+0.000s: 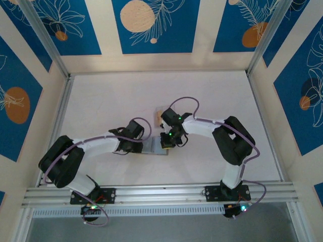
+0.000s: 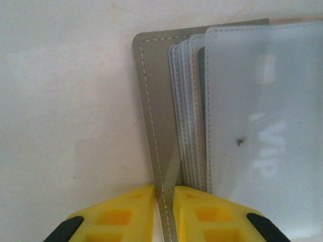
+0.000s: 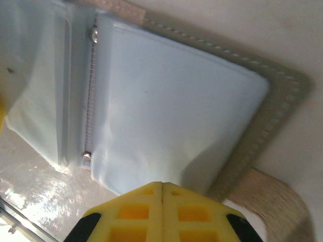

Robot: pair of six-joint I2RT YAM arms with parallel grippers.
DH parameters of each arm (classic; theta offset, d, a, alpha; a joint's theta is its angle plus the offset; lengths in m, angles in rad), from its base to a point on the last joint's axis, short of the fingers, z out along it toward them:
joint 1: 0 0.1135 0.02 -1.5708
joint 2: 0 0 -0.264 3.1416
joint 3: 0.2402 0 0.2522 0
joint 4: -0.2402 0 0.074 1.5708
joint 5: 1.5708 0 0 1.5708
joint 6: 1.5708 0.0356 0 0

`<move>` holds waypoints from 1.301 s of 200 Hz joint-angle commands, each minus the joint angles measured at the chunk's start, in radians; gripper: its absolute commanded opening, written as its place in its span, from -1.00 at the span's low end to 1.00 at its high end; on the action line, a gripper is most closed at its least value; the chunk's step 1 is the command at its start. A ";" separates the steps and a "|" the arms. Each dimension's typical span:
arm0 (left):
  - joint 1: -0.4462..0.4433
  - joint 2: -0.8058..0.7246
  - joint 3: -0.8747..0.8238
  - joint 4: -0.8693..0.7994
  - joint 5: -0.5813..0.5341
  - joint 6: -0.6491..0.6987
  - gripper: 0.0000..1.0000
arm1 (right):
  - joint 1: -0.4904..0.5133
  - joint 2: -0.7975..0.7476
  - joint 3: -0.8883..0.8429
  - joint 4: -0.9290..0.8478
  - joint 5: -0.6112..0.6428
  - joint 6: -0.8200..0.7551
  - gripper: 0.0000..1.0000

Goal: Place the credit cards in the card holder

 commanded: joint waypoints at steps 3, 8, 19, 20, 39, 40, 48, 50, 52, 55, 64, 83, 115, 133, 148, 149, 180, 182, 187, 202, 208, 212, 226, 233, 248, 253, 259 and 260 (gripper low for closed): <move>0.009 0.014 -0.024 0.020 -0.006 0.002 -0.66 | -0.043 -0.083 0.094 -0.078 0.061 -0.042 -0.72; 0.008 0.013 -0.030 0.022 -0.004 0.002 -0.66 | -0.053 -0.089 0.112 -0.085 0.072 -0.046 -0.67; 0.009 0.014 -0.038 0.028 0.001 -0.002 -0.66 | -0.076 -0.089 0.162 -0.102 0.095 -0.053 -0.61; 0.008 0.014 -0.038 0.028 0.002 -0.003 -0.66 | -0.077 -0.088 0.167 -0.104 0.097 -0.055 -0.60; 0.007 0.019 -0.052 0.044 0.015 -0.009 -0.67 | -0.105 -0.038 0.282 -0.144 0.122 -0.081 -0.55; 0.007 0.018 -0.052 0.046 0.015 -0.010 -0.67 | -0.107 -0.033 0.290 -0.147 0.126 -0.083 -0.55; 0.007 0.021 -0.056 0.052 0.021 -0.013 -0.67 | -0.114 0.007 0.348 -0.176 0.155 -0.088 -0.53; 0.007 0.021 -0.057 0.052 0.022 -0.014 -0.67 | -0.116 0.018 0.363 -0.185 0.161 -0.089 -0.53; 0.007 0.022 -0.057 0.054 0.023 -0.015 -0.66 | -0.118 0.030 0.378 -0.193 0.164 -0.090 -0.53; 0.006 0.022 -0.058 0.055 0.024 -0.016 -0.66 | -0.121 0.046 0.396 -0.203 0.166 -0.093 -0.53; 0.007 0.021 -0.060 0.059 0.028 -0.018 -0.67 | -0.130 0.088 0.451 -0.221 0.161 -0.099 -0.52; 0.005 0.018 -0.065 0.068 0.034 -0.022 -0.67 | -0.144 0.177 0.543 -0.251 0.164 -0.103 -0.47; 0.005 0.025 -0.072 0.080 0.044 -0.025 -0.67 | -0.148 0.285 0.656 -0.282 0.165 -0.107 -0.42; 0.003 0.028 -0.074 0.087 0.051 -0.025 -0.67 | -0.149 0.316 0.689 -0.285 0.186 -0.101 -0.39; 0.003 0.029 -0.074 0.088 0.052 -0.026 -0.67 | -0.148 0.342 0.719 -0.297 0.209 -0.101 -0.39; 0.003 0.029 -0.074 0.088 0.052 -0.026 -0.67 | -0.147 0.343 0.721 -0.299 0.210 -0.101 -0.39; 0.003 0.023 -0.077 0.089 0.052 -0.022 -0.67 | -0.140 0.374 0.752 -0.304 0.206 -0.109 -0.39; 0.003 0.024 -0.076 0.089 0.052 -0.022 -0.67 | -0.140 0.376 0.755 -0.304 0.205 -0.109 -0.39; 0.004 0.024 -0.076 0.090 0.052 -0.023 -0.67 | -0.139 0.380 0.759 -0.306 0.204 -0.109 -0.39; 0.003 0.025 -0.077 0.091 0.054 -0.023 -0.67 | -0.136 0.391 0.773 -0.312 0.202 -0.109 -0.39; 0.004 0.024 -0.076 0.093 0.056 -0.024 -0.67 | -0.134 0.393 0.776 -0.311 0.204 -0.109 -0.40; 0.004 0.024 -0.077 0.093 0.056 -0.024 -0.67 | -0.133 0.394 0.778 -0.311 0.205 -0.109 -0.40; 0.003 0.022 -0.076 0.093 0.057 -0.024 -0.67 | -0.130 0.399 0.783 -0.310 0.201 -0.111 -0.40; 0.003 0.022 -0.076 0.092 0.058 -0.025 -0.67 | -0.130 0.405 0.789 -0.313 0.200 -0.113 -0.40; 0.003 0.019 -0.075 0.091 0.059 -0.024 -0.67 | -0.130 0.422 0.808 -0.326 0.203 -0.115 -0.40; 0.003 0.017 -0.075 0.090 0.059 -0.024 -0.67 | -0.130 0.427 0.812 -0.328 0.203 -0.116 -0.40; 0.003 0.018 -0.075 0.090 0.059 -0.024 -0.67 | -0.130 0.432 0.815 -0.329 0.201 -0.118 -0.40; 0.003 0.018 -0.075 0.089 0.059 -0.023 -0.67 | -0.130 0.432 0.816 -0.329 0.201 -0.118 -0.40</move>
